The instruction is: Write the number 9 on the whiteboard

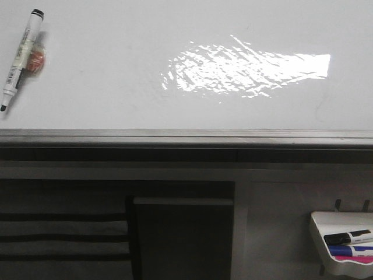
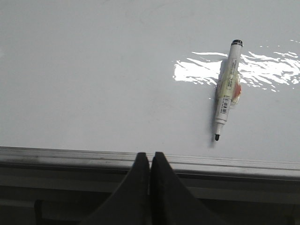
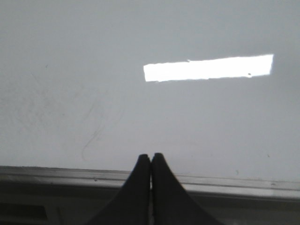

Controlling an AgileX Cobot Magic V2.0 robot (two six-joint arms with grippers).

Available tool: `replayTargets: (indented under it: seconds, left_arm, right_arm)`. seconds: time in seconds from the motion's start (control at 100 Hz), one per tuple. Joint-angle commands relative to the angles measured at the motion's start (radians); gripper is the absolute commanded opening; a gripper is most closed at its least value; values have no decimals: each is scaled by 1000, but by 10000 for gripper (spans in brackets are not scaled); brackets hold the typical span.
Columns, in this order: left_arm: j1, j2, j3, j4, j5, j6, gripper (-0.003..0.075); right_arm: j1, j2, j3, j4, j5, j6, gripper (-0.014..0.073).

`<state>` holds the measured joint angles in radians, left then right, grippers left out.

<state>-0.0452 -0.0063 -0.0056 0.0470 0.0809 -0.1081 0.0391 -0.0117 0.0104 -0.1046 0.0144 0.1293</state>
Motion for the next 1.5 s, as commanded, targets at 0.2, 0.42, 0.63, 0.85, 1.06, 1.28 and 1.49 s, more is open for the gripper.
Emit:
replayTargets:
  seconds: [0.2,0.42,0.63,0.85,1.06,1.28,1.49]
  left_arm:
    - [1,-26,-12,-28,-149,-5,-20]
    - [1,6,-216,-47,-45,-5,-20]
    - [1,166,-454,-34,116,-3,-20]
    - [1,341,-597,53,232,-2,-20]
    - [1,383,-597,59,226,-2,-20]
    - [1,383,-597,57,226,-2,-20]
    - [1,383,-597,55,226,-2,-20]
  right_arm:
    - [-6,-15,-22,-7,-155,-6,-72]
    - [-6,43,-248,0,100,-6,-72]
    - [-6,236,-460,0,304,-6,-72]
    - [-6,437,-593,0,397,-6,-72]
    - [-6,486,-603,0,401,-6,-72]
    - [-6,486,-603,0,402,-6,-72]
    - [-6,486,-603,0,400,-6,-72]
